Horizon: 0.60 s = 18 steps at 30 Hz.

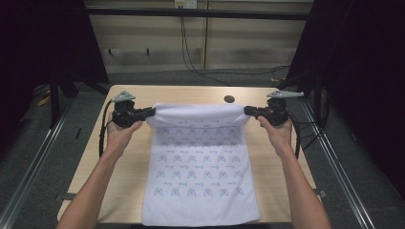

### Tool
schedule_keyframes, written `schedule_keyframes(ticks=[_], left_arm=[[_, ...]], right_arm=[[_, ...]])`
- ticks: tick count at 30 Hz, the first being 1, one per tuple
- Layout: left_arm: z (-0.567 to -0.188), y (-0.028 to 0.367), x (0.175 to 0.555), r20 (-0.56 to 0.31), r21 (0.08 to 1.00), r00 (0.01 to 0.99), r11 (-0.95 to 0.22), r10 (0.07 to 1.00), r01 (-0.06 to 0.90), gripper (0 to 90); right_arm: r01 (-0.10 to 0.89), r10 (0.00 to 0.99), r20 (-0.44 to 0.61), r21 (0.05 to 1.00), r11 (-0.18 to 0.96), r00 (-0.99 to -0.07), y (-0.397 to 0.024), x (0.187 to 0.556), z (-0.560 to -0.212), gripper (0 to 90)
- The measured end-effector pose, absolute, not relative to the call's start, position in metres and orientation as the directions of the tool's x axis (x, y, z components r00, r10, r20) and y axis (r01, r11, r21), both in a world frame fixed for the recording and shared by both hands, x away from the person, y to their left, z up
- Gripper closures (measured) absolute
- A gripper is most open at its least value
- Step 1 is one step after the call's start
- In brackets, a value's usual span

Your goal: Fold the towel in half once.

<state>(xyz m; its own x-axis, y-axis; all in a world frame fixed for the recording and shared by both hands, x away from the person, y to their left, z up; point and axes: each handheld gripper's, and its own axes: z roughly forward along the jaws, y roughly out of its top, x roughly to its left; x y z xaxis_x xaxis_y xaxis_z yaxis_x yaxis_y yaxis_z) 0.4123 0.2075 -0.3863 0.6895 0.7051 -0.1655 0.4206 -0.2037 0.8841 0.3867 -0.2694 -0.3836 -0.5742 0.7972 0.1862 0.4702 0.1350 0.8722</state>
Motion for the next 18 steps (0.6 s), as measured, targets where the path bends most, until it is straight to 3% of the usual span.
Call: schedule_keyframes(ticks=[5, 18], left_arm=[[-0.363, 0.214, 0.379, -0.183, 0.914, 0.737, -0.164, 0.651, 0.372, 85.7], [-0.338, 0.224, 0.306, -0.120, 0.944, 0.780, -0.172, 0.614, 0.281, 85.7]], right_arm=[[0.397, 0.758, 0.173, 0.910, 0.121, -0.629, -0.279, 0.361, -0.352, 84.7], [0.331, 0.682, 0.137, 0.930, 0.161, -0.718, -0.283, 0.291, -0.329, 84.7]])
